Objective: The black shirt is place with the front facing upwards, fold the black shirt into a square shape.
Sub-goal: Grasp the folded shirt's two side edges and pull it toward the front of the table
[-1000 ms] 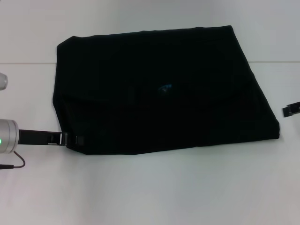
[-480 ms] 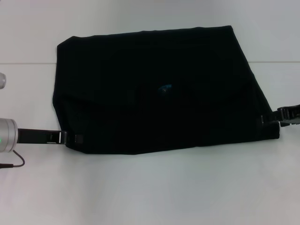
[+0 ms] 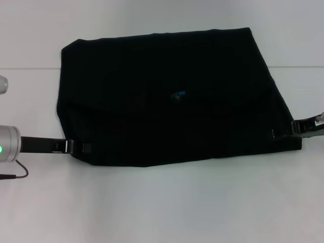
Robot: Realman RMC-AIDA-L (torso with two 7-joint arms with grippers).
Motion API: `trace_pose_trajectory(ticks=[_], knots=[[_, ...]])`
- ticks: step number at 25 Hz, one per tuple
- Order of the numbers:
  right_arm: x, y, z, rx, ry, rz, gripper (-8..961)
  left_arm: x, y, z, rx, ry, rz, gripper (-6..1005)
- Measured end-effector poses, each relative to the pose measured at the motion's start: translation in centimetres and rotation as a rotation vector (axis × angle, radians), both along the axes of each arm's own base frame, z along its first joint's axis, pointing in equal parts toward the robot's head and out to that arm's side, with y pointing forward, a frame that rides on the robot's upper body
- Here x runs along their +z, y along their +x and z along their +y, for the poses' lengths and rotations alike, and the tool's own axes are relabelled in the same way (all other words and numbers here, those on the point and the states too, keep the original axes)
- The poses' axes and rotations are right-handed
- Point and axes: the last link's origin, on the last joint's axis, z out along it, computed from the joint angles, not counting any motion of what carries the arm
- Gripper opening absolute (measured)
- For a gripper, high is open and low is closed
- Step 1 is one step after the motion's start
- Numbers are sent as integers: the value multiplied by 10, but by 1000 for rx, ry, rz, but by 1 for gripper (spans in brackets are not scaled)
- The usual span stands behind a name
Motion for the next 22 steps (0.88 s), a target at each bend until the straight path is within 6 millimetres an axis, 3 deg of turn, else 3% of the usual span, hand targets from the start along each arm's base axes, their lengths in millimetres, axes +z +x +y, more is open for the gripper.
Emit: trace_pose_trajectory(ticks=[4, 15, 22], knots=[[-2, 0, 0, 16, 0, -13, 857, 0, 1, 1, -2, 0, 0, 30], [-2, -1, 0, 16, 3, -6, 357, 0, 2, 1, -5, -3, -1, 31], [5, -5, -7, 17, -54, 52, 113, 3, 10, -3, -19, -62, -40, 31]])
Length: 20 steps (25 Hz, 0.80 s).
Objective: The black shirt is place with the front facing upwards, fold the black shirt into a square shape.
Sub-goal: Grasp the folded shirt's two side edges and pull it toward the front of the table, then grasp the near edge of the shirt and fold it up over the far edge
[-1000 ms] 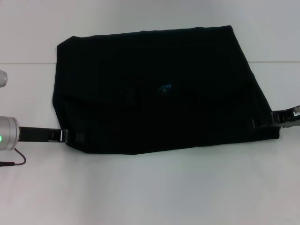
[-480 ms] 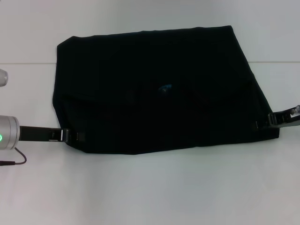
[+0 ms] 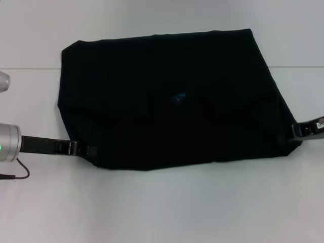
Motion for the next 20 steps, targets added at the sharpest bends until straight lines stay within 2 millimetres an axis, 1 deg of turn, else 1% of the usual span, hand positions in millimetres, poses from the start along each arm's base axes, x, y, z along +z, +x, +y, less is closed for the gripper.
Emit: trace_pose_trajectory(ticks=[7, 11, 14, 16, 20], knots=[[20, 2, -30, 10, -167, 44, 40, 17, 14, -22, -7, -199, -100, 31], [26, 3, -55, 45, -315, 84, 41, 24, 15, -43, -14, -352, -103, 32], [24, 3, -72, 73, -421, 115, 41, 24, 10, -60, 0, -479, -54, 32], [21, 3, -84, 89, -492, 136, 41, 23, 8, -66, 9, -526, -39, 32], [7, 3, -103, 121, -603, 155, 41, 20, 8, -77, 12, -613, -28, 32]])
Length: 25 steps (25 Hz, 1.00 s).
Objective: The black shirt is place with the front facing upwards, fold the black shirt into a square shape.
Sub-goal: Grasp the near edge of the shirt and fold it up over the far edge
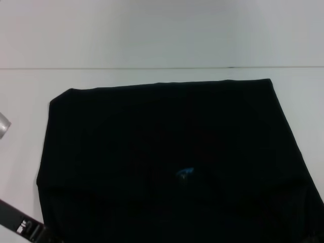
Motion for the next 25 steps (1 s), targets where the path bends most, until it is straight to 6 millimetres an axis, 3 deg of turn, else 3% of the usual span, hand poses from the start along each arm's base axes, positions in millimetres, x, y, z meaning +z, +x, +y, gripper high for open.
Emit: trace_pose_trajectory(ticks=[4, 10, 19, 22, 25], knots=[[-14, 1, -10, 33, -47, 29, 40, -2, 1, -4, 3, -34, -7, 32], [-9, 5, -3, 18, 46, 77, 40, 2, 6, 13, 3, 74, -36, 31], [28, 12, 43, -206, 537, 305, 40, 33, 11, 67, 81, 472, -114, 30], [34, 17, 63, -301, 750, 402, 41, 42, 11, 85, 112, 612, -133, 31], [30, 18, 72, -334, 844, 438, 41, 46, 9, 100, 155, 731, -147, 31]])
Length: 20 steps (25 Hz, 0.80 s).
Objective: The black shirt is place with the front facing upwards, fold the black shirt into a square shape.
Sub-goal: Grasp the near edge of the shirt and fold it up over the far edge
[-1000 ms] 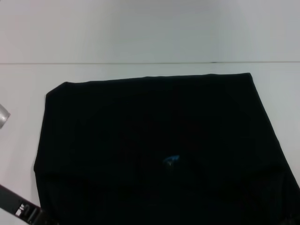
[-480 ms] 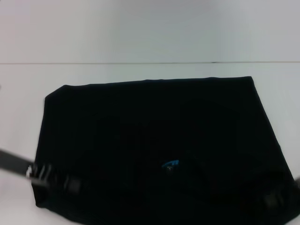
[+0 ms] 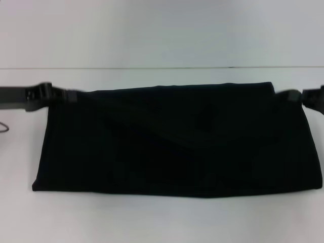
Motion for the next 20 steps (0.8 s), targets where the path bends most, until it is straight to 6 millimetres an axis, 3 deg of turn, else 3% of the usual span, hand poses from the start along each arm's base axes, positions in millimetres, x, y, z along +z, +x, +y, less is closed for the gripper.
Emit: trace_pose_trajectory(ticks=[4, 11, 20], knots=[[-20, -4, 17, -37, 105, -20, 41, -3, -2, 12, 34, 107, -15, 31], [-27, -13, 38, -35, 235, -61, 40, -10, -9, 24, 80, 216, 31, 30], [-42, -23, 57, -32, 266, -158, 41, -30, -11, 39, 111, 327, 105, 31]])
